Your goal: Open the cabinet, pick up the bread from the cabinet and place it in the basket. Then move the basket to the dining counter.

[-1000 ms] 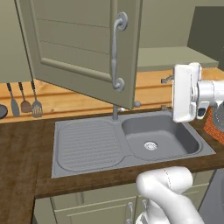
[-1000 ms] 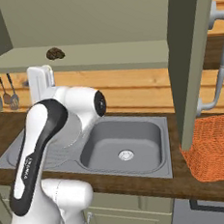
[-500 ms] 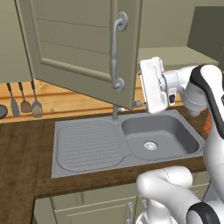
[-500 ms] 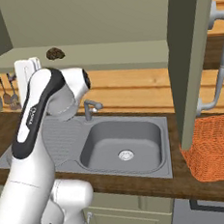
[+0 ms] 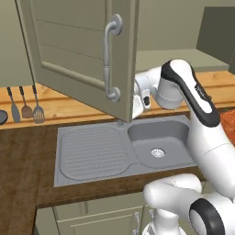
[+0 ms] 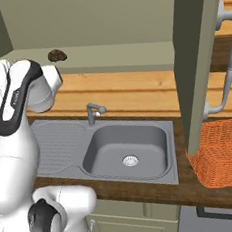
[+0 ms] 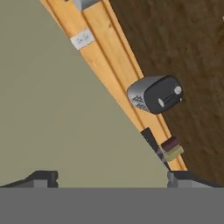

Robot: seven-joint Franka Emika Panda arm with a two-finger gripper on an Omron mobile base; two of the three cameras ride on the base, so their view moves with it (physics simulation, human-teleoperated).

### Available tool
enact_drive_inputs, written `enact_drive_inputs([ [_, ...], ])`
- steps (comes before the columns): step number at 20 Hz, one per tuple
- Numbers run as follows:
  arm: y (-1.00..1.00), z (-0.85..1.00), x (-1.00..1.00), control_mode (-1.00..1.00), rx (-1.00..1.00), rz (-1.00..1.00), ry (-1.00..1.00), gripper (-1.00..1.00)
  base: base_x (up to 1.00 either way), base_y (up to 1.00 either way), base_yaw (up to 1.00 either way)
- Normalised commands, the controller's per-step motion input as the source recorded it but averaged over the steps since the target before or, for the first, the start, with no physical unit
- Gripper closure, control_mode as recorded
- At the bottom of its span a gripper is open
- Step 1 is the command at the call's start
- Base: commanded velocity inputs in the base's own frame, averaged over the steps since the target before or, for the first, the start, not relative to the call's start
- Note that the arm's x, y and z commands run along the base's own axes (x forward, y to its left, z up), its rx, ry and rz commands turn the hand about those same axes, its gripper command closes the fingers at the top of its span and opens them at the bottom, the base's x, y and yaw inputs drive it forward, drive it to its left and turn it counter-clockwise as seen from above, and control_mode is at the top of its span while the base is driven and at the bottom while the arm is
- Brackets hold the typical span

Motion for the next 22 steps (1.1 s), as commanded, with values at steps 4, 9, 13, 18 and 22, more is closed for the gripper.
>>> enact_drive_inputs([
  [4,1.0,0.02,-0.23,-1.0,0.0,0.29,0.07,-1.0,0.0,0.0,0.0],
  [9,1.0,-0.01,-0.38,-1.0,0.0,0.09,0.0,-1.0,0.0,0.0,0.0],
  [13,1.0,-0.28,-0.02,-1.0,0.0,0.0,0.07,-1.0,0.0,0.0,0.0],
  [18,0.56,-0.35,0.0,-1.0,-0.02,0.0,0.11,-1.0,0.0,0.0,0.0],
  [22,-0.62,-0.26,0.06,-1.0,-0.03,-0.14,0.0,-1.0,0.0,0.0,0.0],
])
